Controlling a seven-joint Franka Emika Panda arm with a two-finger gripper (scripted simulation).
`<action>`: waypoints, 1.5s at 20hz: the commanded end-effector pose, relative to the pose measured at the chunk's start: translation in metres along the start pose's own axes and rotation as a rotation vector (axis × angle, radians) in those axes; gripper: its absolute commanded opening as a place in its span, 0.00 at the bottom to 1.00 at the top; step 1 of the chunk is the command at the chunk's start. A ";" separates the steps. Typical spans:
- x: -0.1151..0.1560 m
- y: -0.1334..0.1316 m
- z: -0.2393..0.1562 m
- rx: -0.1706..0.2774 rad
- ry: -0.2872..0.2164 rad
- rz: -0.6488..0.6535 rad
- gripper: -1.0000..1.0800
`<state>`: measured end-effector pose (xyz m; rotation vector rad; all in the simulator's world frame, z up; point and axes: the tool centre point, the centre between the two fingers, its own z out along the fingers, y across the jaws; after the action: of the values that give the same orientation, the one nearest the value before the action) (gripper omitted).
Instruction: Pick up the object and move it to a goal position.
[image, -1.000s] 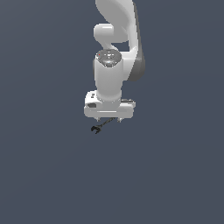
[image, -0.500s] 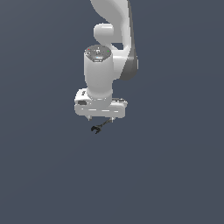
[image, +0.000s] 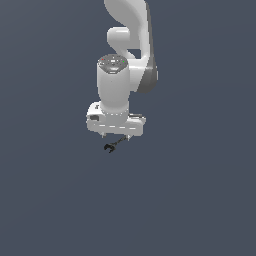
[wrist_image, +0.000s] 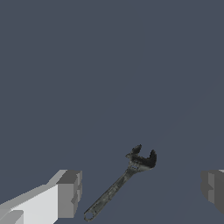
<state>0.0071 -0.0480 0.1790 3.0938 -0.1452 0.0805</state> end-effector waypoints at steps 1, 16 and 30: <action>-0.003 -0.001 0.005 0.003 -0.003 0.030 0.96; -0.039 -0.009 0.058 0.027 -0.034 0.402 0.96; -0.081 -0.009 0.104 0.021 -0.063 0.787 0.96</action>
<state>-0.0640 -0.0363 0.0743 2.8677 -1.2915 0.0091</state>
